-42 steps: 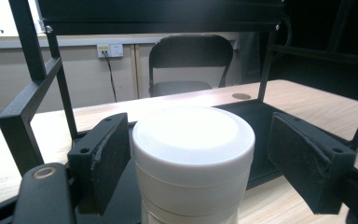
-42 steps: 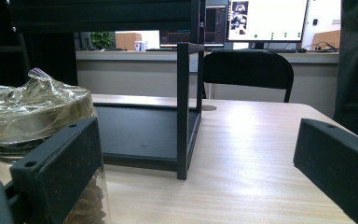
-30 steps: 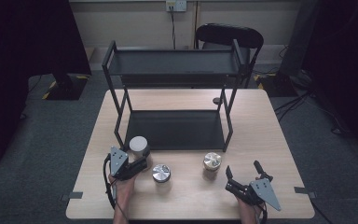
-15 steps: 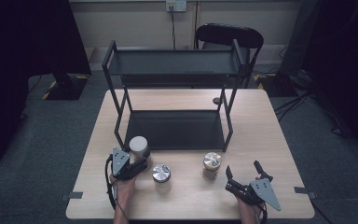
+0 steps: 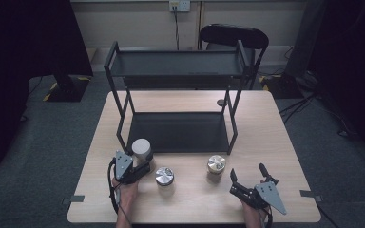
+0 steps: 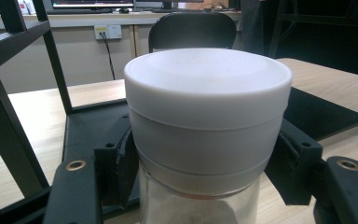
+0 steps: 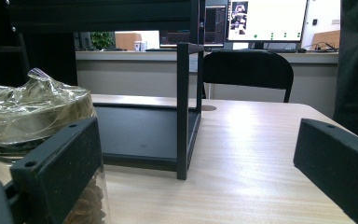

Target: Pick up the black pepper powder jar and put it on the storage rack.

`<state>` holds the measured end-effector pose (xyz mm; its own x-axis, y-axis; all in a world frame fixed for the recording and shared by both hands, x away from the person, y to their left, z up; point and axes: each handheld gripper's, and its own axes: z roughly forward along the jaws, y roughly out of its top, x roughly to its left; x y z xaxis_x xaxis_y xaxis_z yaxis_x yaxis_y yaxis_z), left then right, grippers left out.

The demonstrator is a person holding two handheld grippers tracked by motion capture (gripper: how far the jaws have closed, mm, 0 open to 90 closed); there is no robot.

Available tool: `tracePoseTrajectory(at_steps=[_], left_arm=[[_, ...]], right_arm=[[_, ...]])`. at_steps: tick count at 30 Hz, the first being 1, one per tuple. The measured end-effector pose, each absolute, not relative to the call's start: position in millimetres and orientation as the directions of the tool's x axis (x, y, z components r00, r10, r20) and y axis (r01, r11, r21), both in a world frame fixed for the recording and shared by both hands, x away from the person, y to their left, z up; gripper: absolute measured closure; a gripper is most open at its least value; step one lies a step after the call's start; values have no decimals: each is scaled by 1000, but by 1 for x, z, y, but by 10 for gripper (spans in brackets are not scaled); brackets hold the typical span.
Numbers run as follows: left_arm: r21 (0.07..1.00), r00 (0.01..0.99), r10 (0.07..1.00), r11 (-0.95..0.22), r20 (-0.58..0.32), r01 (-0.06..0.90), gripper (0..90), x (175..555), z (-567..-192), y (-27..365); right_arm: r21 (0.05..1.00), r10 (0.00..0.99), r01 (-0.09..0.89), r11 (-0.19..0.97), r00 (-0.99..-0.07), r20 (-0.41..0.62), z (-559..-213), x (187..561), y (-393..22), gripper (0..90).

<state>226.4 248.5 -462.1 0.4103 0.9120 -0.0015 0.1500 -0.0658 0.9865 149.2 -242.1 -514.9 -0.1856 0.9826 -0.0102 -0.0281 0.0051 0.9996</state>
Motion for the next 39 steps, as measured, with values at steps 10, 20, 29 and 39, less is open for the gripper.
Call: tracePoseTrajectory(at_steps=[10, 20, 29, 39], left_arm=[[988, 403, 915, -63, -1, 144, 348, 226, -464, 247], [986, 406, 914, -72, 4, 152, 348, 226, -460, 248], [986, 402, 916, -71, 5, 151, 348, 224, -458, 248], [987, 398, 917, -74, 9, 146, 348, 223, -453, 247]], right_arm=[[1000, 983, -28, 5, -186, -10, -515, 149, -242, 0], [1000, 982, -29, 5, -188, -11, -515, 149, -242, 0], [1000, 982, -29, 5, -187, -10, -515, 149, -242, 0], [1000, 983, -29, 5, -184, -10, -515, 149, -242, 0]])
